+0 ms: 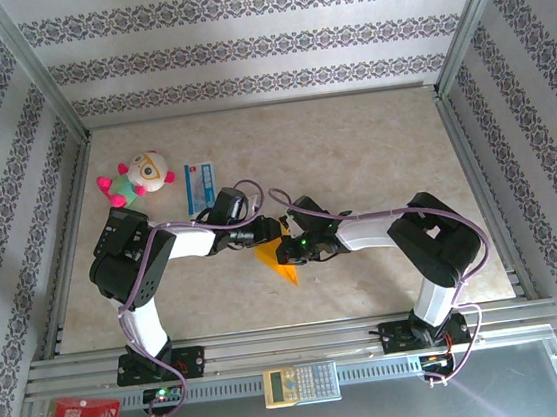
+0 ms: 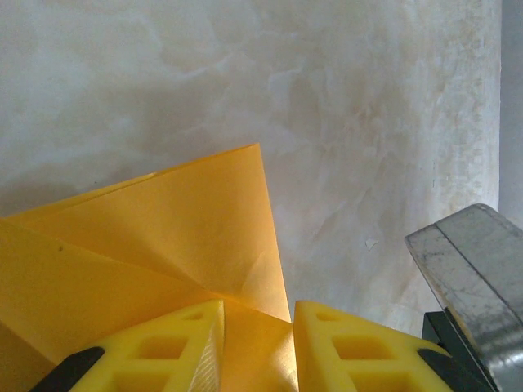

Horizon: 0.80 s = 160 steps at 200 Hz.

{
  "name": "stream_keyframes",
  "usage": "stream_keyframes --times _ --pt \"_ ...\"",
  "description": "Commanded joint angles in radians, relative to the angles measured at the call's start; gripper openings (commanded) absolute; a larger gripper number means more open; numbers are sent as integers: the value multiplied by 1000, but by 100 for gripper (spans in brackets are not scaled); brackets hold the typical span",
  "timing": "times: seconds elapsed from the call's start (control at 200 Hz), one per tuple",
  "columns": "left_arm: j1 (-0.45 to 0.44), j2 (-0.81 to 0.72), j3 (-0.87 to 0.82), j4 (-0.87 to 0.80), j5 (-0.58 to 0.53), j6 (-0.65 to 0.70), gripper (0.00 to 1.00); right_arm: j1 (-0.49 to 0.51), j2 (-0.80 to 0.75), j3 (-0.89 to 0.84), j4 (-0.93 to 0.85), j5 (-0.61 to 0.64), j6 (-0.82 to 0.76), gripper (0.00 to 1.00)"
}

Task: Fold a paper plane with a square sheet of paper (pick it up from the middle)
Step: Fourth fold the wing at the center of the table.

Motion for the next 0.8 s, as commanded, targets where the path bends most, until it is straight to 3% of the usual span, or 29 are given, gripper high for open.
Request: stream_keyframes --times 0.0,0.45,0.794 --pt "17 35 -24 -129 -97 28 30 -12 6 -20 -38 28 -15 0" --pt "17 40 -22 -132 -96 31 30 -16 -4 -136 35 -8 35 0" --pt "17 38 -19 -144 -109 35 30 28 -81 -202 -26 -41 10 0"
